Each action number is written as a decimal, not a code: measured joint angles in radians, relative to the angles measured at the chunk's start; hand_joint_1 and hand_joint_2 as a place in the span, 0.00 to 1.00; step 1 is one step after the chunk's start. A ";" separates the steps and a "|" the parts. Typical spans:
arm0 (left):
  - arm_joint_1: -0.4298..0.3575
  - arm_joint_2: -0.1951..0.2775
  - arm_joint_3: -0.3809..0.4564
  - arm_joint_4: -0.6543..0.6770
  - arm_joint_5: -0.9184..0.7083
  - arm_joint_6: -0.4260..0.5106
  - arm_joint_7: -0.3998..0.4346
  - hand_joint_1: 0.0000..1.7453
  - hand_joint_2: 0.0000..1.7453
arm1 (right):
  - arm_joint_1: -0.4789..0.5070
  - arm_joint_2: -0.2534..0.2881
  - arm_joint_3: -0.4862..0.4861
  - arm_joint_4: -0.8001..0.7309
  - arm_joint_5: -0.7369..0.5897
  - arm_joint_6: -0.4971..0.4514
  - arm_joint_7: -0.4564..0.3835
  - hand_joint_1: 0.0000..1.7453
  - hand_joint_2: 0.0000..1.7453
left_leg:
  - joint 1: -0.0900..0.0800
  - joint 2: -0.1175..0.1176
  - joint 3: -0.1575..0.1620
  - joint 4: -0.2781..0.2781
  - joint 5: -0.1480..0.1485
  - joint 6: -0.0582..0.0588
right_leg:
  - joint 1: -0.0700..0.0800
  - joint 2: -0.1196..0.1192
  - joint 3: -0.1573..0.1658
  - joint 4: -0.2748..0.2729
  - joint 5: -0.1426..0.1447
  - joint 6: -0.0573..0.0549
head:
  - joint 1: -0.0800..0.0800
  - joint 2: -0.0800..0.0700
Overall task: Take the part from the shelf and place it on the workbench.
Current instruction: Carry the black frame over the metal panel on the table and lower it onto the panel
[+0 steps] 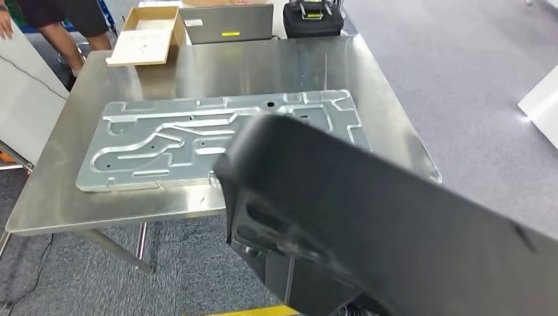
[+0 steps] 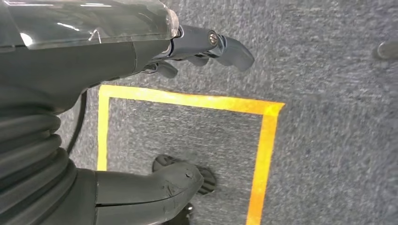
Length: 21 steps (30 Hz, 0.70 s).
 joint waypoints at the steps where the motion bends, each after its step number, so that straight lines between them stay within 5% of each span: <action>1: -0.001 0.000 0.000 0.000 0.000 0.000 0.000 0.00 1.00 | -0.001 0.000 0.000 0.001 0.001 -0.003 0.000 1.00 1.00 | 0.000 0.000 0.005 -0.001 -0.005 0.004 | -0.002 -0.001 -0.033 0.055 -0.024 0.005 | 0.000 0.000; 4: -0.001 -0.001 0.000 0.000 -0.002 -0.001 0.000 0.00 1.00 | -0.003 0.000 -0.001 0.005 0.011 -0.017 0.000 1.00 1.00 | -0.002 -0.001 0.023 0.000 -0.025 0.005 | -0.004 -0.002 -0.137 0.174 -0.079 0.013 | 0.000 0.000; 5: -0.001 -0.002 0.000 0.000 -0.002 -0.002 -0.001 0.00 1.00 | -0.004 -0.001 -0.003 0.007 0.019 -0.025 -0.001 1.00 1.00 | -0.002 -0.001 0.034 0.000 -0.033 0.004 | -0.003 -0.002 -0.147 0.160 -0.064 0.012 | 0.000 0.000; 9: -0.004 -0.006 0.000 0.000 -0.002 -0.005 -0.005 0.00 1.00 | -0.040 -0.013 -0.038 0.007 0.050 -0.057 0.006 1.00 1.00 | -0.005 -0.003 0.076 0.000 -0.068 -0.009 | 0.008 -0.001 -0.117 -0.042 0.109 -0.013 | 0.000 0.000; 13: -0.015 -0.009 -0.002 0.000 -0.011 -0.013 -0.002 0.00 1.00 | -0.150 -0.035 -0.114 0.000 0.045 -0.048 0.068 1.00 1.00 | -0.007 0.000 0.084 0.009 -0.073 -0.027 | 0.011 0.003 -0.106 -0.080 0.133 -0.036 | 0.000 0.000; 15: -0.023 -0.012 -0.003 0.001 -0.014 -0.017 0.001 0.00 1.00 | -0.215 -0.039 -0.160 0.001 0.040 -0.029 0.109 1.00 1.00 | -0.006 0.001 0.062 0.060 -0.098 -0.035 | 0.004 0.002 -0.088 -0.098 0.133 -0.046 | 0.000 0.000; 18: -0.031 -0.013 -0.003 0.000 -0.014 -0.019 0.005 0.00 1.00 | -0.288 -0.041 -0.220 0.017 0.042 -0.010 0.147 1.00 1.00 | -0.001 0.001 -0.042 0.232 -0.173 -0.049 | 0.001 -0.002 -0.079 -0.105 0.128 -0.053 | 0.000 0.000; 19: -0.030 -0.014 -0.003 0.001 -0.014 -0.019 0.006 0.00 1.00 | -0.300 -0.042 -0.234 0.025 0.044 -0.006 0.152 1.00 1.00 | 0.002 0.001 -0.070 0.266 -0.178 -0.053 | 0.000 -0.002 -0.078 -0.105 0.126 -0.053 | 0.000 0.000; 21: -0.029 -0.014 -0.003 0.001 -0.014 -0.020 0.007 0.00 1.00 | -0.315 -0.044 -0.253 0.041 0.048 -0.001 0.156 1.00 1.00 | 0.006 0.002 -0.074 0.225 -0.124 -0.057 | -0.001 -0.001 -0.071 -0.103 0.119 -0.049 | 0.000 0.000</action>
